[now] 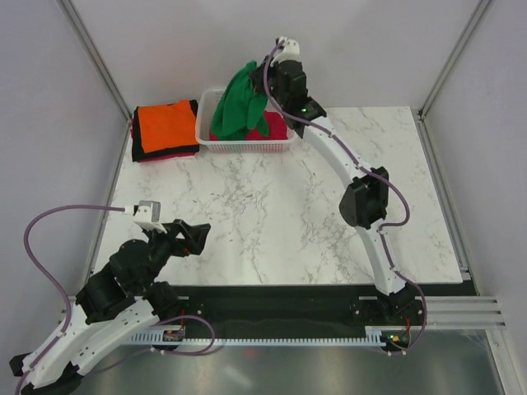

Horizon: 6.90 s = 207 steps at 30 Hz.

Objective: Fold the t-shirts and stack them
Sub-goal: Grab the tshirt from the pile, then move the tshirt to the center of the board, then flatten the tshirt out

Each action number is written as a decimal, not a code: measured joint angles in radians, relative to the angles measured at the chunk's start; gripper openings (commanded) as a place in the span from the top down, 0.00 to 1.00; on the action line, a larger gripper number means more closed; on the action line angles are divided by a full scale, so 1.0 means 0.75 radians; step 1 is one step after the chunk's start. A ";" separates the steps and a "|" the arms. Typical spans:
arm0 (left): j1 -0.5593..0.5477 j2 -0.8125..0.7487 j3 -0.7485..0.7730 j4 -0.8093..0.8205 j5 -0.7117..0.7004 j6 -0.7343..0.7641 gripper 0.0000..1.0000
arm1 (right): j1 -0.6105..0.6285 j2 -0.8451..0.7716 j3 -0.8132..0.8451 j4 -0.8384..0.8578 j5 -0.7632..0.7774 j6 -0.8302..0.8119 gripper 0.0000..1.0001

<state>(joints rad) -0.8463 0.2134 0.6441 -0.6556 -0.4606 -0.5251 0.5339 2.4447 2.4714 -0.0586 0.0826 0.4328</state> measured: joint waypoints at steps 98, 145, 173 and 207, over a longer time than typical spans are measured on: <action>0.492 0.962 -0.014 0.480 0.429 -0.246 0.98 | -0.261 -1.633 -2.362 -0.631 -0.045 0.302 1.00; 0.568 0.643 1.108 -0.181 0.498 -0.022 0.98 | -0.235 -1.876 -0.930 -1.155 0.478 -0.135 0.72; 0.736 1.150 0.091 0.282 0.697 -0.096 0.29 | -0.389 -1.165 -1.894 -0.799 0.111 0.020 0.02; 1.077 2.078 0.503 0.617 0.712 -0.223 0.36 | -0.560 -0.098 -0.608 -0.940 -0.046 -0.017 0.02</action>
<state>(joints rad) -0.0387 1.7721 1.0214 -0.1928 0.0734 -0.6922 0.1139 2.3711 2.0151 -0.7639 0.0479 0.4198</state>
